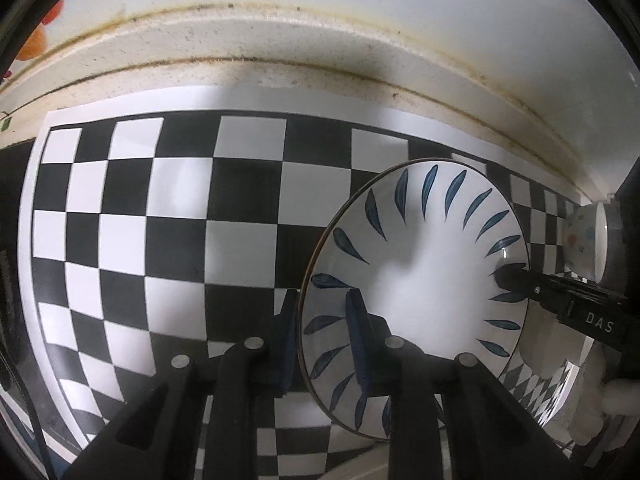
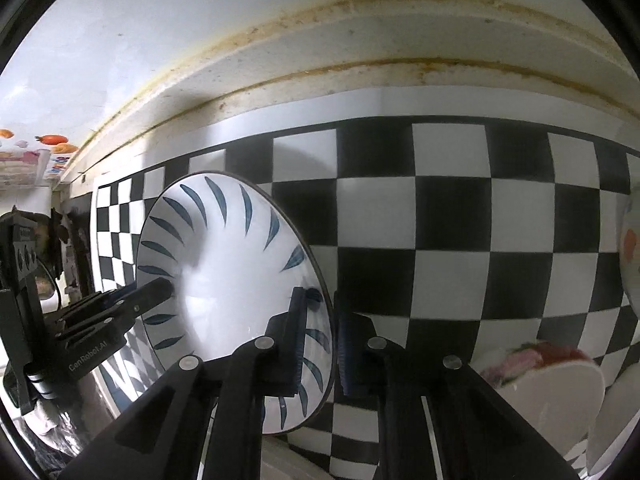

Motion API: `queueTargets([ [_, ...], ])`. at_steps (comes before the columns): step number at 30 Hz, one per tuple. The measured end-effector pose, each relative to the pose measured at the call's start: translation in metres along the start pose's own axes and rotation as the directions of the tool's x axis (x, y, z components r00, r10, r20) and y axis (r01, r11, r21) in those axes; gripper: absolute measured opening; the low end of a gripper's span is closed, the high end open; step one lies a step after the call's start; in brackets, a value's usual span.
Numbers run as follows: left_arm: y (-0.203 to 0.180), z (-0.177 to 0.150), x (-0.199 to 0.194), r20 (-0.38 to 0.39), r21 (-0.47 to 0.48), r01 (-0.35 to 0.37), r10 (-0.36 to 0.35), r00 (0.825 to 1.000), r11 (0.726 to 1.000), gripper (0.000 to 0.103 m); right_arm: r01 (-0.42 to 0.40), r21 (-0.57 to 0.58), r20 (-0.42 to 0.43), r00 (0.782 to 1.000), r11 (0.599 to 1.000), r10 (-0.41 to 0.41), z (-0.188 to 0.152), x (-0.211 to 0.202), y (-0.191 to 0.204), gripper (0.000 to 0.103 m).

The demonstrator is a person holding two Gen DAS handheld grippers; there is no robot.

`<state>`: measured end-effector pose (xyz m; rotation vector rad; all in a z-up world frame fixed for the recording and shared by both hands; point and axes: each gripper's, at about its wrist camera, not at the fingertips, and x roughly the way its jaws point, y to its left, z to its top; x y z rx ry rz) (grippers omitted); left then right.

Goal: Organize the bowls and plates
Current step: 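Close both grippers on the blue-striped plate rim, then lift the blue-striped plate with both grippers toward the plate stack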

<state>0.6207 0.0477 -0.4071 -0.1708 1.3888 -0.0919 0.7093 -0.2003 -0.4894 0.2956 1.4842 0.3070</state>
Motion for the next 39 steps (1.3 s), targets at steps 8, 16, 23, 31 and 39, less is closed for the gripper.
queueTargets([
  [8, 0.000, -0.027, -0.040, 0.054, 0.033, -0.008, 0.007, 0.999, 0.999, 0.021, -0.043, -0.017, 0.037, 0.998, 0.999, 0.044, -0.027, -0.033, 0.009, 0.015],
  [16, -0.001, -0.063, -0.072, 0.096, 0.052, -0.011, 0.006, 0.995, 0.999, 0.021, -0.055, -0.054, 0.069, 0.996, 0.997, 0.059, -0.078, -0.064, 0.024, 0.015],
  [23, -0.011, -0.101, -0.085, 0.115, 0.062, -0.006, -0.001, 0.993, 0.998, 0.021, -0.081, -0.071, 0.079, 0.993, 0.994, 0.086, -0.129, -0.082, 0.023, 0.015],
  [31, -0.016, -0.143, -0.071, 0.072, 0.081, -0.008, 0.002, 0.997, 0.997, 0.021, -0.097, -0.056, 0.071, 0.992, 0.994, 0.101, -0.188, -0.079, 0.013, 0.015],
  [39, -0.015, -0.178, -0.038, -0.003, 0.082, -0.030, 0.031, 1.000, 0.996, 0.021, -0.078, -0.049, 0.020, 0.997, 0.996, 0.079, -0.223, -0.055, -0.012, 0.015],
])
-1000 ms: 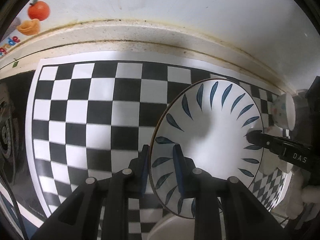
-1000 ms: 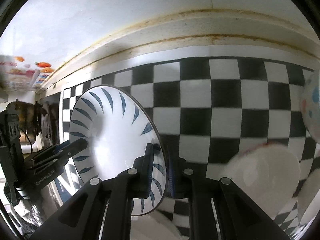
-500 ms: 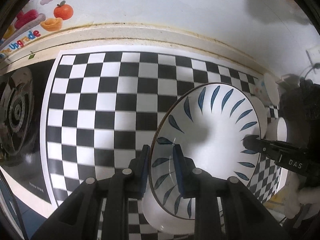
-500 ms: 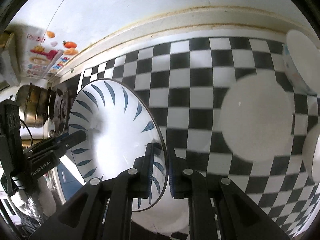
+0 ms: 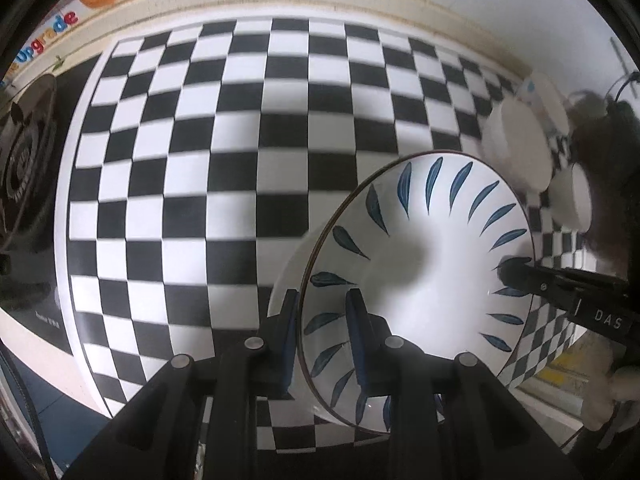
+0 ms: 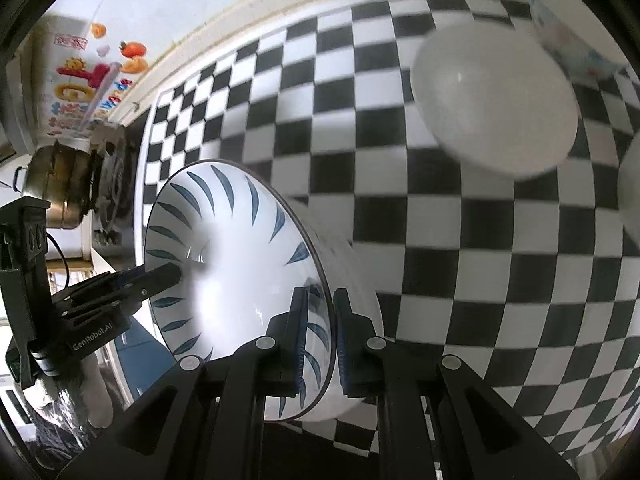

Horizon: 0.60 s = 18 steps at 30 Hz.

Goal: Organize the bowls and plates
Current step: 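Lift the blue-striped plate with both grippers toward the plate stack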

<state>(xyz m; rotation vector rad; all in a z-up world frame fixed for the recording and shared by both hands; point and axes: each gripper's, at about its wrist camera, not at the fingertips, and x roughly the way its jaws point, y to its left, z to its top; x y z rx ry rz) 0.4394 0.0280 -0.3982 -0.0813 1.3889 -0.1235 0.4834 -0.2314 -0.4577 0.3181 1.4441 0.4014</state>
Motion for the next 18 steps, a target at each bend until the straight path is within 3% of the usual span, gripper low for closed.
queueTargets([
  [9, 0.005, -0.007, 0.021, -0.038, -0.003, -0.014, 0.014, 0.999, 1.000, 0.021, 0.025, 0.006, -0.049, 0.999, 1.000, -0.025, -0.022, 0.033, -0.009, 0.015],
  [18, -0.008, -0.008, 0.036, -0.050, 0.009, -0.053, 0.053, 0.997, 0.999, 0.021, 0.049, 0.006, -0.071, 0.996, 0.999, -0.049, -0.021, 0.052, -0.002, 0.015],
])
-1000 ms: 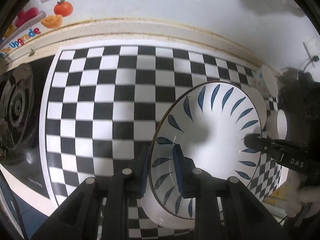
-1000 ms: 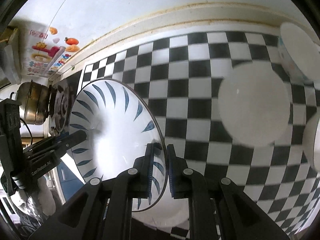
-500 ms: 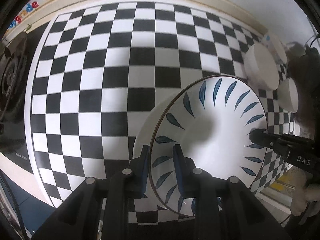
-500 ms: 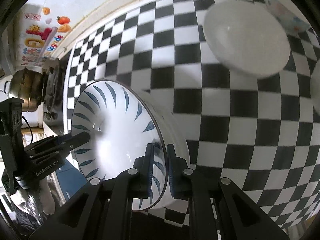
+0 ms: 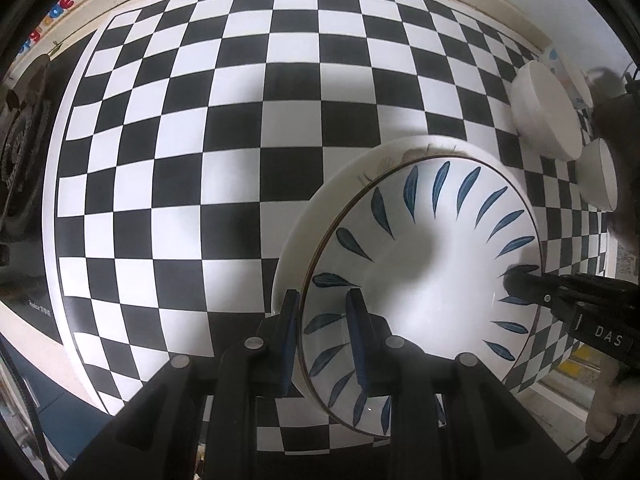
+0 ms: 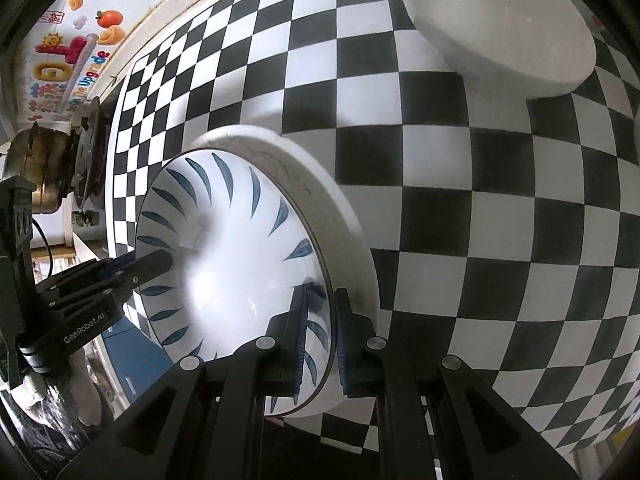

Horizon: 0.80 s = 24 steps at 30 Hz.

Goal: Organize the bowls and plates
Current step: 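Lift the blue-striped plate with both grippers toward the plate stack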

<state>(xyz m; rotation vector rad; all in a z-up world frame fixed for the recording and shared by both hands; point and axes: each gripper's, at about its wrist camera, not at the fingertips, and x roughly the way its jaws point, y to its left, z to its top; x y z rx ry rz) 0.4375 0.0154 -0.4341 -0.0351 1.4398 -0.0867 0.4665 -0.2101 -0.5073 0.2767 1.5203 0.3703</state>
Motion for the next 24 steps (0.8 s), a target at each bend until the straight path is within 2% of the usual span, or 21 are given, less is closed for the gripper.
queueTargets([
  [16, -0.014, 0.000, 0.011, -0.017, 0.017, -0.025, 0.025, 1.000, 1.000, 0.021, 0.043, 0.018, 0.011, 0.999, 0.999, -0.043, 0.001, 0.001, 0.005, 0.017],
  [24, -0.006, 0.003, 0.013, -0.034, -0.002, -0.001, 0.001, 0.999, 1.000, 0.021, 0.049, 0.041, 0.000, 0.999, 0.998, -0.049, 0.001, 0.001, 0.006, 0.017],
])
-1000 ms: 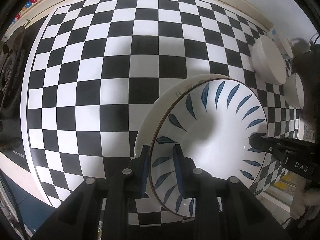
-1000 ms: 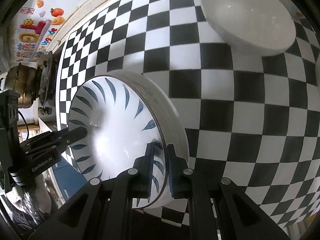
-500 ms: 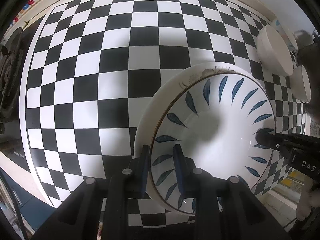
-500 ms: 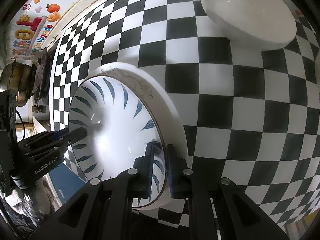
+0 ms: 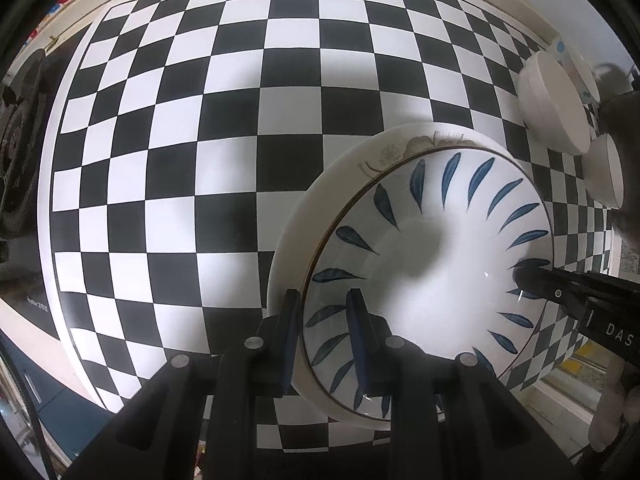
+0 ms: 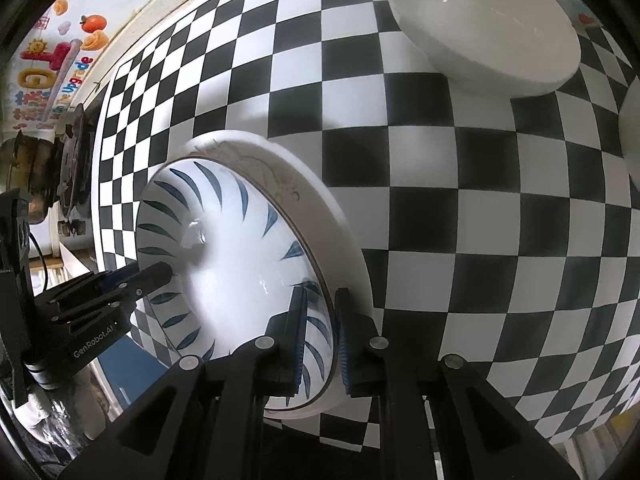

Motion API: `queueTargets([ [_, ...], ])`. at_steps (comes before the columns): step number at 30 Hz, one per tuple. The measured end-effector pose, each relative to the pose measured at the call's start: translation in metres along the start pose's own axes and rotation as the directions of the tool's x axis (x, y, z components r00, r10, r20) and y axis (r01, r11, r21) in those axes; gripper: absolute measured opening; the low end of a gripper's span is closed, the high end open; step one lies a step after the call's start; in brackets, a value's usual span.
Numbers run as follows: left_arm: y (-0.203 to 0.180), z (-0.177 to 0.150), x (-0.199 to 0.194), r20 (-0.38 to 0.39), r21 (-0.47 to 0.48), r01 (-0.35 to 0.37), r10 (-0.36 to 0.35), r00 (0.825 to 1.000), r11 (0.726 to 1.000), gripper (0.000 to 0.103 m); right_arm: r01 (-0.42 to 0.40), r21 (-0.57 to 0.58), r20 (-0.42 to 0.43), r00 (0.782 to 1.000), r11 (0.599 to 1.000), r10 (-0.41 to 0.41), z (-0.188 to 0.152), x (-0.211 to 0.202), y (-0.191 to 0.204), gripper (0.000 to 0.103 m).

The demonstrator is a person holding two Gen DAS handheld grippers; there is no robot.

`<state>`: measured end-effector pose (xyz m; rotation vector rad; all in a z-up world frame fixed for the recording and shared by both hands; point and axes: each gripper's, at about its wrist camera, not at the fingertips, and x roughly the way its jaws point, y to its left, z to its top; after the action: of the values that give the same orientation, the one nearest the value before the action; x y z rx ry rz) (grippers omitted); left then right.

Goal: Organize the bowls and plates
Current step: 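Lift the blue-striped plate with both grippers toward the plate stack, then lower the blue-striped plate onto the white plate stack and open both grippers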

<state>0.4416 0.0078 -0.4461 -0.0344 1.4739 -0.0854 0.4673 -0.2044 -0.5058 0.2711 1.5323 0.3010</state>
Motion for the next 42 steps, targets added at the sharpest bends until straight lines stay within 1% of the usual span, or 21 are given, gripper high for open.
queueTargets([
  [7, 0.002, 0.003, -0.006, 0.003, -0.001, -0.008, 0.008, 1.000, 1.000, 0.022, -0.003, 0.010, -0.002, 1.000, 1.000, 0.003, -0.001, 0.000, -0.002, 0.018],
  [13, 0.003, 0.004, -0.011, 0.011, -0.008, -0.021, 0.021, 1.000, 1.000, 0.022, 0.006, 0.006, 0.014, 1.000, 1.000, -0.006, -0.001, -0.007, -0.001, 0.018],
  [16, 0.004, 0.003, -0.015, 0.023, -0.013, -0.033, 0.033, 0.999, 0.999, 0.022, 0.023, -0.002, 0.030, 0.999, 1.000, -0.023, -0.002, -0.014, 0.002, 0.018],
  [19, 0.002, -0.005, -0.027, 0.034, -0.025, -0.038, 0.038, 0.999, 0.999, 0.022, 0.052, -0.019, 0.056, 0.997, 0.998, -0.051, -0.004, -0.022, 0.008, 0.018],
  [23, 0.001, -0.010, -0.038, 0.052, -0.028, -0.038, 0.039, 0.998, 0.999, 0.022, 0.073, -0.047, 0.092, 0.993, 0.996, -0.069, -0.009, -0.034, 0.018, 0.018],
  [30, -0.003, -0.031, -0.064, 0.110, -0.023, -0.044, 0.046, 0.993, 0.999, 0.022, 0.120, -0.106, 0.146, 0.984, 0.987, -0.104, -0.026, -0.054, 0.040, 0.018],
  [32, -0.006, -0.039, -0.077, 0.138, -0.010, -0.053, 0.054, 0.989, 0.999, 0.022, 0.134, -0.121, 0.159, 0.981, 0.984, -0.114, -0.033, -0.058, 0.045, 0.024],
  [33, -0.006, -0.042, -0.082, 0.150, -0.003, -0.059, 0.059, 0.987, 0.998, 0.022, 0.140, -0.129, 0.165, 0.979, 0.982, -0.118, -0.037, -0.061, 0.047, 0.030],
  [34, -0.007, -0.045, -0.088, 0.163, 0.005, -0.066, 0.064, 0.985, 0.998, 0.022, 0.143, -0.134, 0.172, 0.978, 0.981, -0.119, -0.041, -0.064, 0.050, 0.032],
  [37, -0.009, -0.051, -0.100, 0.185, 0.019, -0.073, 0.068, 0.980, 0.997, 0.022, 0.135, -0.134, 0.188, 0.976, 0.982, -0.109, -0.053, -0.072, 0.053, 0.032],
  [42, -0.017, -0.063, -0.117, 0.194, 0.049, -0.046, 0.035, 0.980, 0.998, 0.022, 0.117, -0.125, 0.198, 0.976, 0.985, -0.091, -0.072, -0.084, 0.059, 0.032],
])
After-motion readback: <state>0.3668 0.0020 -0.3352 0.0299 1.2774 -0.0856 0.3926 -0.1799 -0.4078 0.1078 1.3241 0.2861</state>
